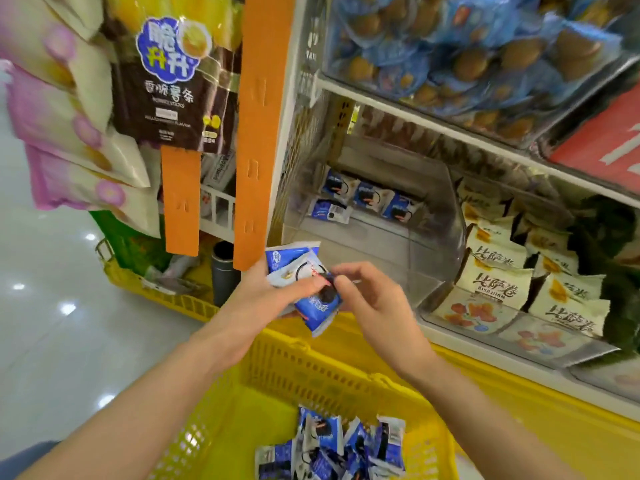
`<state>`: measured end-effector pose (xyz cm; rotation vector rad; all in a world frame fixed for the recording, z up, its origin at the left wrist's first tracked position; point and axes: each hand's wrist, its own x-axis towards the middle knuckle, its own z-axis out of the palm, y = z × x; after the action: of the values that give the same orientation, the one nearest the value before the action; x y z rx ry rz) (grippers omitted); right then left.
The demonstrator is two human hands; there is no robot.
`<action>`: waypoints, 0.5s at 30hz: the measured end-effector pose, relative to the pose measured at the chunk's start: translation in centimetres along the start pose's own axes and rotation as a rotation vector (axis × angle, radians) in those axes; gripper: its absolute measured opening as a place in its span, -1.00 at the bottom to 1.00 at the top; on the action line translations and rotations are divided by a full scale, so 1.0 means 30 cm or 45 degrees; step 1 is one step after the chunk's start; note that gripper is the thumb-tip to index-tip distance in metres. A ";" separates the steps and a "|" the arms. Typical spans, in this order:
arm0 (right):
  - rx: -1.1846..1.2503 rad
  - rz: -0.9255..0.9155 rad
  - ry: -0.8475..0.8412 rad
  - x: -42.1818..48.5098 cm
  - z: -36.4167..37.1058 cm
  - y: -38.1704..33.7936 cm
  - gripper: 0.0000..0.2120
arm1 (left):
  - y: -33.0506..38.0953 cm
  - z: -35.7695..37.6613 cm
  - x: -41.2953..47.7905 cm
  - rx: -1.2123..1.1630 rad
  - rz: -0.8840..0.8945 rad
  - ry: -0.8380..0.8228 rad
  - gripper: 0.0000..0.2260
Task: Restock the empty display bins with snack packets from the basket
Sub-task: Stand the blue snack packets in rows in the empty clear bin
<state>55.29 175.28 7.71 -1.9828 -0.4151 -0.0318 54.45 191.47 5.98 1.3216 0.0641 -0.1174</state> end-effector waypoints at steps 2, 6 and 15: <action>-0.049 -0.061 0.087 0.119 -0.044 -0.001 -0.87 | 0.030 -0.022 0.034 -0.047 0.050 0.064 -0.69; -0.287 -0.075 0.226 0.410 -0.112 0.078 -0.85 | 0.076 -0.054 0.084 -0.053 0.172 0.099 -0.72; -1.015 0.073 -0.506 0.781 -0.119 0.355 -0.40 | 0.103 -0.106 0.203 -0.109 0.297 0.150 -0.73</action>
<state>81.10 174.52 4.78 -2.7996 -0.6714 0.2779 60.93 195.01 7.47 1.2402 0.0141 0.1601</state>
